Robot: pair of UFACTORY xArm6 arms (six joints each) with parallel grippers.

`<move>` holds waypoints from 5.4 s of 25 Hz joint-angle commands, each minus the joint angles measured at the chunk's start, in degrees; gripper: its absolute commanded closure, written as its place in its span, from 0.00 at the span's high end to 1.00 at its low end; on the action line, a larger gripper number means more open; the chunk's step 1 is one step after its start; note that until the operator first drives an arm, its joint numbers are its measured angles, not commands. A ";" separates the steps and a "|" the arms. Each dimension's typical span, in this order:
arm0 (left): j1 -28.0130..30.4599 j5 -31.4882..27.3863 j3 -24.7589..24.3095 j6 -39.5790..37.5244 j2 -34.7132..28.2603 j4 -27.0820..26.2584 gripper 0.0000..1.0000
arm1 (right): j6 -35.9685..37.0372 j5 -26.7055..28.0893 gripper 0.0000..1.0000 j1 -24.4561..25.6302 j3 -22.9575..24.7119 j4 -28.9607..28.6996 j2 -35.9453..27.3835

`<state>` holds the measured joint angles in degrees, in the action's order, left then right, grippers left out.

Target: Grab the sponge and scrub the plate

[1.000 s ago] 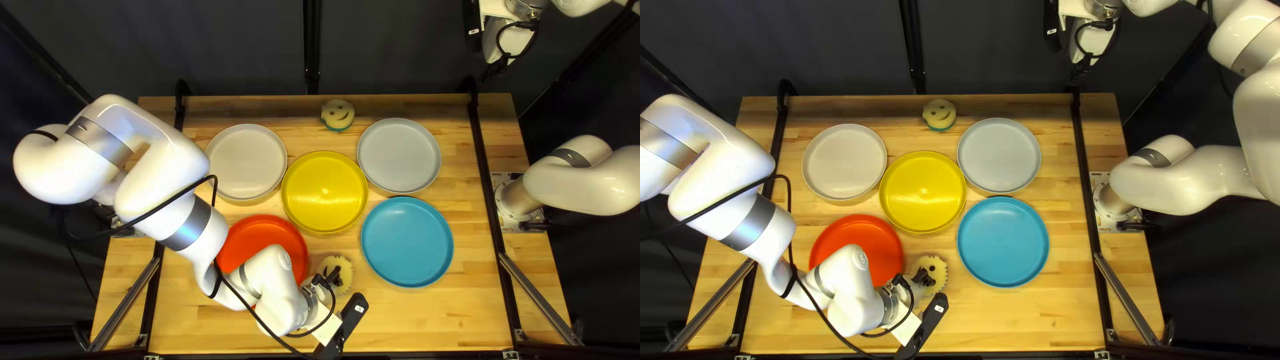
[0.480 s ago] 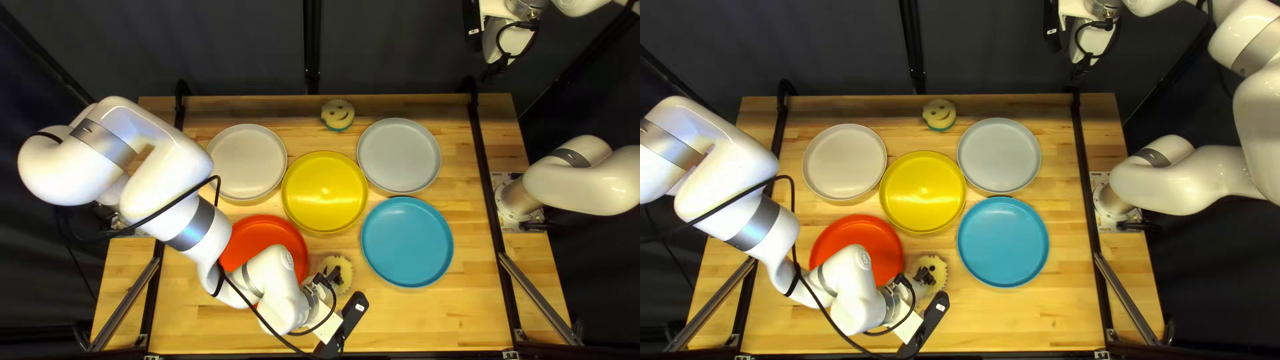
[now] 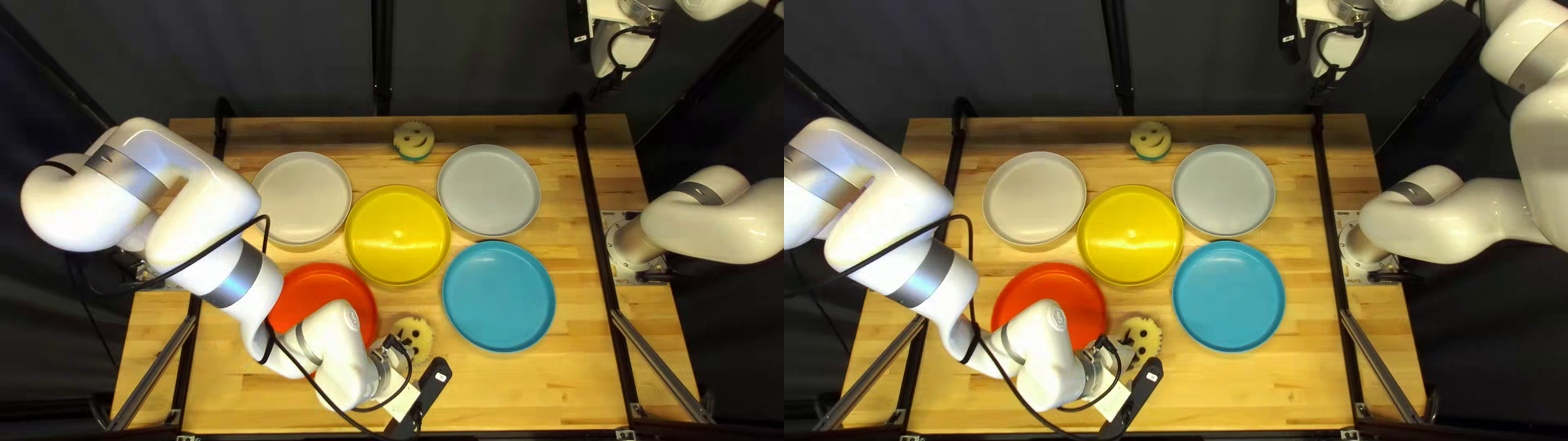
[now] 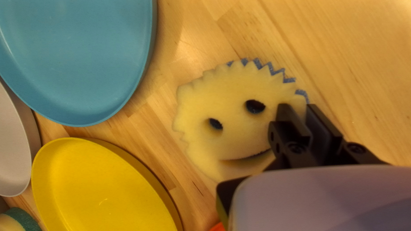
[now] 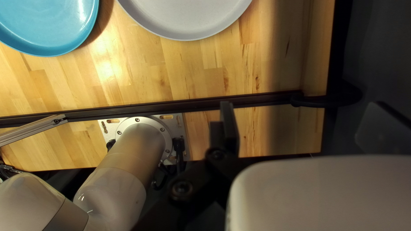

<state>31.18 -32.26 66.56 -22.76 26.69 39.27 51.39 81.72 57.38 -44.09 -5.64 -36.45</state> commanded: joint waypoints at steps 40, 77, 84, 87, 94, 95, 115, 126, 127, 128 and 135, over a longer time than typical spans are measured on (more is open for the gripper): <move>5.21 -8.28 -15.08 -0.15 -19.40 -10.54 0.00 | 0.00 0.00 1.00 0.00 0.00 0.00 0.00; 2.71 -1.17 -26.01 4.55 -22.15 -15.16 0.00 | 0.00 0.00 1.00 0.00 0.00 0.00 0.00; -0.78 0.27 -28.16 8.22 -23.82 -15.82 0.00 | 0.00 0.00 1.00 0.00 0.00 0.00 0.00; -0.47 0.60 -28.74 8.23 -24.21 -15.81 0.00 | 0.00 0.00 1.00 0.00 0.00 0.00 0.00; 4.23 -0.30 -28.10 6.06 -23.80 -17.39 0.00 | 0.00 0.00 1.00 0.00 0.00 0.00 0.00; 5.70 -0.58 -28.05 5.16 -23.82 -17.82 0.00 | 0.00 0.00 1.00 0.00 0.00 0.00 0.00; -0.58 3.28 -27.10 10.06 -21.73 -16.94 0.00 | 0.00 0.00 1.00 0.00 0.00 0.00 0.00; 5.14 3.21 -30.40 5.19 -23.65 -17.72 0.00 | 0.00 0.00 1.00 0.00 0.00 0.00 0.00; 5.90 3.09 -30.83 4.61 -23.94 -18.06 0.00 | 0.00 0.00 1.00 0.00 0.00 0.00 0.00; 6.46 2.95 -31.01 4.22 -24.03 -18.39 0.00 | 0.00 0.00 1.00 0.00 0.00 0.00 0.00; 6.82 2.64 -31.53 4.08 -24.38 -19.64 0.00 | 0.00 0.00 1.00 0.00 0.00 0.00 0.00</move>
<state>38.54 -29.85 35.28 -19.05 2.36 19.78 51.39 81.72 57.38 -44.09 -5.64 -36.45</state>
